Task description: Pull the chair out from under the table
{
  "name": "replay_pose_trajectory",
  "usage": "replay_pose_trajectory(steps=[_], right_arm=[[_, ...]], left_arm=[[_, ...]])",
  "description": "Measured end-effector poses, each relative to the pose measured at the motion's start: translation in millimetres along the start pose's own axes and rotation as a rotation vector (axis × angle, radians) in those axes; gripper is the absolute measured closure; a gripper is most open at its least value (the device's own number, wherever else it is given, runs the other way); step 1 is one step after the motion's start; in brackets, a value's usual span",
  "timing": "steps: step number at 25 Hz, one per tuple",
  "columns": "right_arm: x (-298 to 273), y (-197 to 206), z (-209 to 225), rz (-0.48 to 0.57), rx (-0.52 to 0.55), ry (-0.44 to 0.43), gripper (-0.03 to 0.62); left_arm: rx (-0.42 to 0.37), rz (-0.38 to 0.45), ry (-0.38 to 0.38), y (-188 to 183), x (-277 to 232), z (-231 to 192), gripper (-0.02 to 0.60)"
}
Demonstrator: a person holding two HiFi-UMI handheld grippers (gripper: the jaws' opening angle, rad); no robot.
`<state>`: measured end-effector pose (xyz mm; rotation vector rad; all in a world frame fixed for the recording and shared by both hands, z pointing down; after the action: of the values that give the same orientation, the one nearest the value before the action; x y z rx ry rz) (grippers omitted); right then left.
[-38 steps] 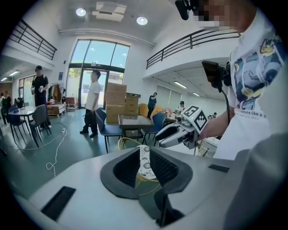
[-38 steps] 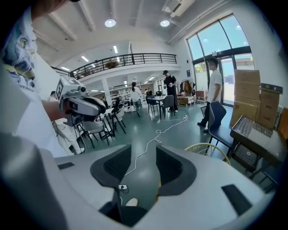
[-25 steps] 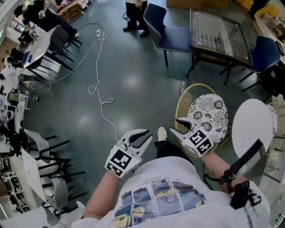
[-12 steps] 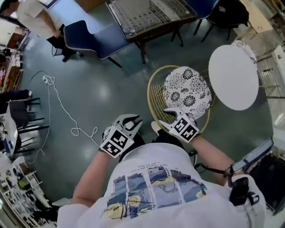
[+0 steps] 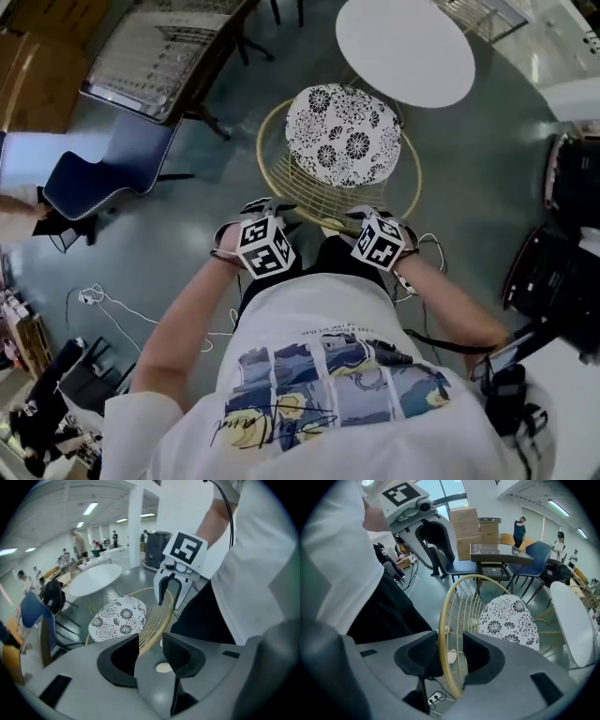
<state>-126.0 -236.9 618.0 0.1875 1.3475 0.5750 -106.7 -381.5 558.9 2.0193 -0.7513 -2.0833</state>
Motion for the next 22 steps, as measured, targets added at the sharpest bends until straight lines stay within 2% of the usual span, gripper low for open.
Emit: replay_pose_trajectory(steps=[4, 7, 10, 13, 14, 15, 16, 17, 20, 22], right_arm=[[-32.7, 12.9, -11.8, -0.077, -0.047, 0.112, 0.436], [-52.7, 26.9, -10.0, -0.136, -0.070, 0.193, 0.436], [-61.0, 37.3, -4.2, -0.186, -0.059, 0.276, 0.437], [-62.2, 46.0, 0.0, -0.248, -0.029, 0.290, 0.439], [-63.3, 47.5, -0.4, -0.274, 0.005, 0.296, 0.456], [-64.5, 47.7, -1.0, -0.296, 0.042, 0.304, 0.505], [-65.2, 46.7, -1.8, -0.306, 0.072, 0.310, 0.518], [-65.7, 45.1, -3.3, -0.306, 0.091, 0.314, 0.520], [-67.6, 40.7, -8.8, -0.298, 0.116, 0.330, 0.530], [-69.6, 39.9, -10.5, -0.307, 0.122, 0.339, 0.536]], left_arm=[[-0.292, -0.132, 0.062, 13.5, -43.8, 1.1, 0.414], [-0.418, -0.215, 0.087, 20.0, -69.3, 0.9, 0.411], [-0.503, -0.294, 0.114, 28.1, -96.0, 0.4, 0.411], [-0.564, -0.354, 0.101, 29.5, -116.9, -1.7, 0.411], [-0.576, -0.364, 0.084, 29.1, -120.1, -3.1, 0.414], [-0.587, -0.370, 0.068, 28.7, -121.3, -4.9, 0.416], [-0.602, -0.375, 0.055, 28.7, -121.0, -6.2, 0.471], [-0.620, -0.379, 0.051, 29.7, -119.7, -6.1, 0.500], [-0.673, -0.387, 0.052, 35.8, -115.5, -2.4, 0.525], [-0.679, -0.391, 0.052, 38.2, -115.9, -1.4, 0.528]])
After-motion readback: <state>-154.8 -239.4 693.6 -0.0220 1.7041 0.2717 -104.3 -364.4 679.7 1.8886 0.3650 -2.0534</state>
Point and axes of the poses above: the fingertips, and each gripper's own axes: x backward along the fingers, z to its right, y out of its underside, the point moved 6 cm from there along x, backward along the fingers, and after that the axes turned 1 degree about -y, right-handed, at the moved point
